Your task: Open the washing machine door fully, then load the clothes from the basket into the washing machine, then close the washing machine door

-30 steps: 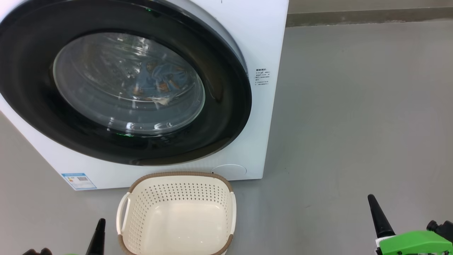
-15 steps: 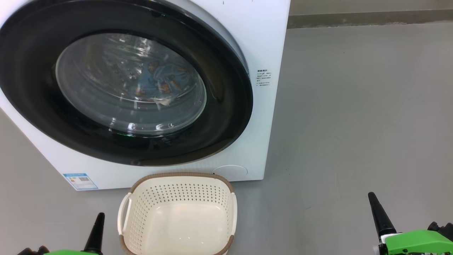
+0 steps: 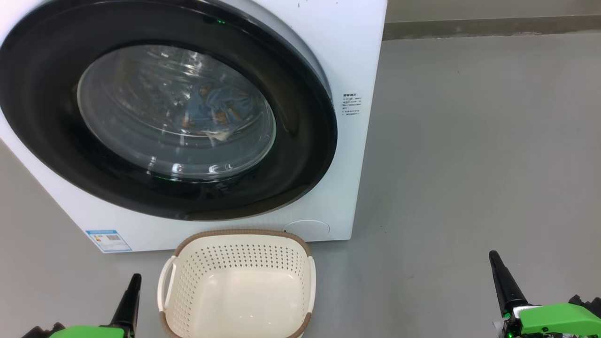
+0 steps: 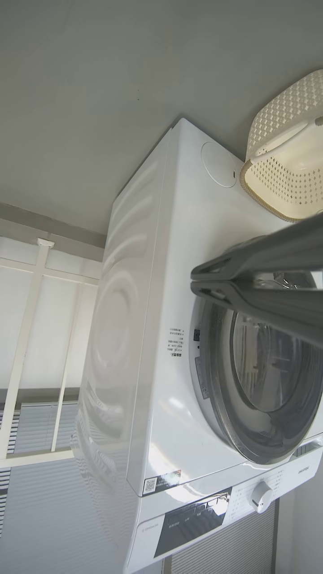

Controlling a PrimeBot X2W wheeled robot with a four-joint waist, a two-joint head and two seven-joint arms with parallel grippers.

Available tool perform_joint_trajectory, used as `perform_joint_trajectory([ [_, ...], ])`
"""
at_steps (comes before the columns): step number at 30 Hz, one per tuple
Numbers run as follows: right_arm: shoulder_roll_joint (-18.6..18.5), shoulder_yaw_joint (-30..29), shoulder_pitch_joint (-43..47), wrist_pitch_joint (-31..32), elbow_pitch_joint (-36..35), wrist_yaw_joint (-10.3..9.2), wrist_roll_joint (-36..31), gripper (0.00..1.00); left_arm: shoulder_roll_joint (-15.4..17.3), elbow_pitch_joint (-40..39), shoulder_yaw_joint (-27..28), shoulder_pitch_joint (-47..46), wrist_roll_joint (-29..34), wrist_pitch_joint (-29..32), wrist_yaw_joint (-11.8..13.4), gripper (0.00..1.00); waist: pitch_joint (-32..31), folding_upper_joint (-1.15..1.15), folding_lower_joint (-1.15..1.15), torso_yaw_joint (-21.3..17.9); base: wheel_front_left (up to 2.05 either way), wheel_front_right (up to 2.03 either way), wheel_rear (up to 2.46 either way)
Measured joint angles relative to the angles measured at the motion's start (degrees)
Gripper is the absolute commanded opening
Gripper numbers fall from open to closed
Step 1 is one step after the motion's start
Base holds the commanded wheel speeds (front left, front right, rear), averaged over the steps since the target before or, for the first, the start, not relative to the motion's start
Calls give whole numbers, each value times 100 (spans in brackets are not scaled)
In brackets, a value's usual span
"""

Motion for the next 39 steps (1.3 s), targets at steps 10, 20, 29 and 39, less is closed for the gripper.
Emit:
perform_joint_trajectory([
  [10, 49, -74, -83, 169, -73, -1, 494, 0, -22, -25, 88, -40, -548, 152, 0, 0, -20, 0, 0, 20, 0, 0, 0],
  [20, 93, -134, -83, 250, -112, -1, 893, 0, -56, -43, 126, -119, -893, 253, 0, 0, -32, 0, 0, 31, 0, 0, 0],
  [29, 93, -135, -83, 250, -113, -1, 893, 0, -57, -43, 129, -119, -893, 253, 0, 0, -32, 0, 0, 31, 0, 0, 0],
  [39, 94, -135, -83, 250, -113, -1, 893, 0, -58, -43, 130, -119, -893, 253, 0, 0, -32, 0, 0, 31, 0, 0, 0],
])
